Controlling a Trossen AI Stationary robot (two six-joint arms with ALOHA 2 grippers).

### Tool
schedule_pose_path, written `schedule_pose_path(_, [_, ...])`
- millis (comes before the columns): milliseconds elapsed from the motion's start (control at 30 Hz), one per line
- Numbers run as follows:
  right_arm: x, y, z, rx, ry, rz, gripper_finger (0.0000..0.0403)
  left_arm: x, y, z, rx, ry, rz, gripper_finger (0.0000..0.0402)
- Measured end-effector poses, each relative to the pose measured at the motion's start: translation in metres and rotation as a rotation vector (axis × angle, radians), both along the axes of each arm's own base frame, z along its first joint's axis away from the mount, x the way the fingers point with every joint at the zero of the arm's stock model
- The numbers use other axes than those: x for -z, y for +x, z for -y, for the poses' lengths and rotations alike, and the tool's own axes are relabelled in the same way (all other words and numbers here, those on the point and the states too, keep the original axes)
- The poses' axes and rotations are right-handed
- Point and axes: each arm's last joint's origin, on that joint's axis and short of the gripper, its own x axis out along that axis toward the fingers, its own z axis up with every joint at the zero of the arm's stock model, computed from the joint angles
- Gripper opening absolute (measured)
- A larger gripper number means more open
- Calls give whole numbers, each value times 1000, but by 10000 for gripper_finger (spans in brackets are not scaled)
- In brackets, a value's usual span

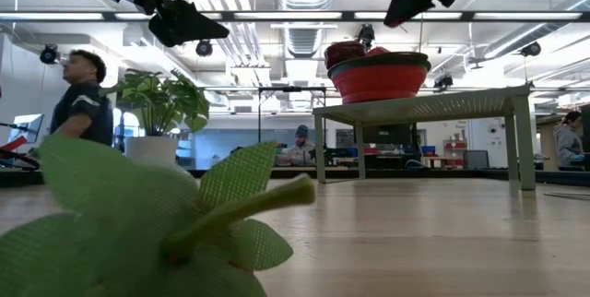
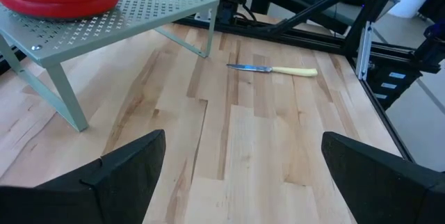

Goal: Pick & Place Fruit
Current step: Put the red cherry into the red strainer bowl

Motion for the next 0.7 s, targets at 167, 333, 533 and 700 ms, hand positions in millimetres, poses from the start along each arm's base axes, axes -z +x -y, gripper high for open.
schedule_pose_path(167, [5, -1, 19, 67, 25, -14, 106, 0, 0, 0, 0, 0, 0, 392])
schedule_pose_path(333, [9, -4, 27, 107, 42, -10, 119, 0, 0, 0, 0, 0, 0, 392])
schedule_pose_path(533, [16, -4, 30, 107, 60, -24, 109, 0, 0, 0, 0, 0, 0, 392])
schedule_pose_path(700, [21, -1, 31, 108, 66, -41, 107, 0, 0, 0, 0, 0, 0, 392])
